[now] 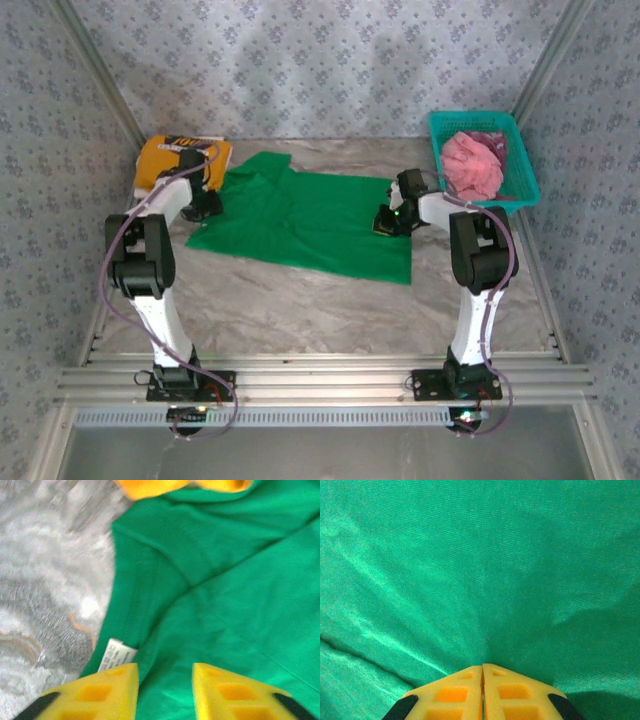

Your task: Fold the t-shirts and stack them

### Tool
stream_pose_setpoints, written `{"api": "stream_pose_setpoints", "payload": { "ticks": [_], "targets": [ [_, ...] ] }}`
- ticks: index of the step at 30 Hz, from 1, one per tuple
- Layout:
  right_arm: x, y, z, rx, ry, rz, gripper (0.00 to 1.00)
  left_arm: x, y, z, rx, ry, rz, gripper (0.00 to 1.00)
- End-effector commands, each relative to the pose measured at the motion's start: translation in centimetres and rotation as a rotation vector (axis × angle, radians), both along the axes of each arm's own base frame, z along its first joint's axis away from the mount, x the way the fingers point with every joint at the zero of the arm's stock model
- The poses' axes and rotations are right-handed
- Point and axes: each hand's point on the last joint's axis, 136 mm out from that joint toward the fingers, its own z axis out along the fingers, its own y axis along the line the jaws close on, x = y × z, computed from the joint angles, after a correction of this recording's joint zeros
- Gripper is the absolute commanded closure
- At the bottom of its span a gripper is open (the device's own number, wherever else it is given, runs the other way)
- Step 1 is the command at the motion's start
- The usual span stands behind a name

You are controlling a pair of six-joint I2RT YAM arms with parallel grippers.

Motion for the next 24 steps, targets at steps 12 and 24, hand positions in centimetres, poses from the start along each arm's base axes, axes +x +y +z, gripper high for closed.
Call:
{"api": "stream_pose_setpoints", "payload": {
  "ticks": [12,24],
  "targets": [
    [-0.5,-0.7,-0.8,-0.006,0.033,-0.007,0.88,-0.2,-0.7,-4.0,0.013,0.108,-0.062,0.41],
    [-0.1,-2.2,-2.7,-0.009,0.099,-0.095,0.88,-1.5,-0.1,-5.1,-0.001,0.128,-0.028,1.00]
  ]
}}
